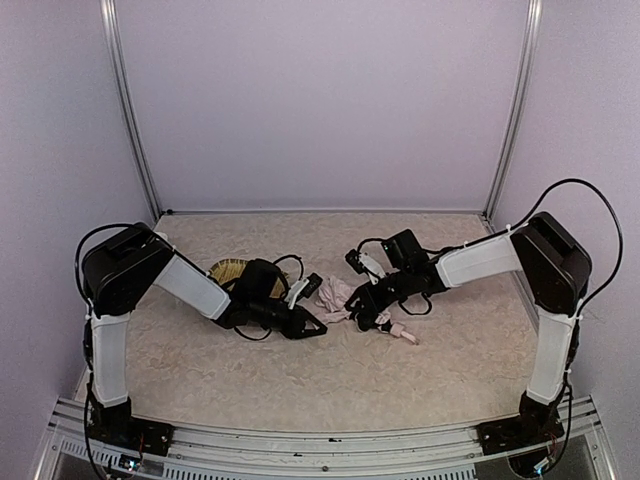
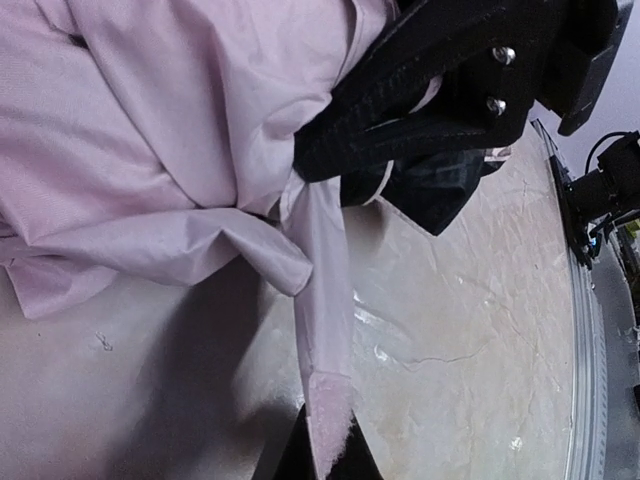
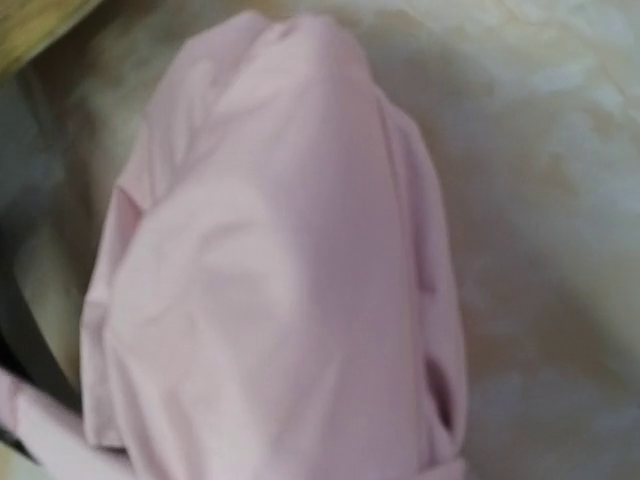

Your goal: Put away the umbrella

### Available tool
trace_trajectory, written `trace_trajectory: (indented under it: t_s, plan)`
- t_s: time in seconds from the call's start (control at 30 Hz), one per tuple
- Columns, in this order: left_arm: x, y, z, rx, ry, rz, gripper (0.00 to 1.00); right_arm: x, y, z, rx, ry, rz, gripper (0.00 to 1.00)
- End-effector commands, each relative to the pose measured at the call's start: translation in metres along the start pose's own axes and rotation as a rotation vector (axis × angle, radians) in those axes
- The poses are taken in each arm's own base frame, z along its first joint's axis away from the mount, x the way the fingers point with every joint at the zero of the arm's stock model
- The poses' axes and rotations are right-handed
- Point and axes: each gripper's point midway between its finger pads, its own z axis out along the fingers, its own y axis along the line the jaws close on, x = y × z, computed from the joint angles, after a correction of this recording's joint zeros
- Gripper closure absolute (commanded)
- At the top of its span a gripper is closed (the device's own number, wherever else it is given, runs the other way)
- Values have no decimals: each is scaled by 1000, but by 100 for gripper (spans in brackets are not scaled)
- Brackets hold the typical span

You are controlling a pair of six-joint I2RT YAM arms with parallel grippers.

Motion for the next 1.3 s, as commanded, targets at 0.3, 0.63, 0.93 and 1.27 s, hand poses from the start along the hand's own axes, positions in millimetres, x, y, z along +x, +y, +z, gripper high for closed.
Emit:
trace_trajectory:
  t_s: [0.3, 0.63, 0.93, 1.27]
  plan:
    - [90, 27, 15, -27, 271, -231, 100, -2, 6, -13, -41, -21, -46, 17]
    - [93, 26, 14, -23, 280, -215, 100, -34, 26, -48, -48, -106, -191, 0]
    - [94, 24, 12, -21, 279, -203, 100, -6, 27, -76, 76, -65, -191, 0]
    - [94, 23, 11, -18, 272, -204, 100, 29, 17, -42, 143, 58, -221, 0]
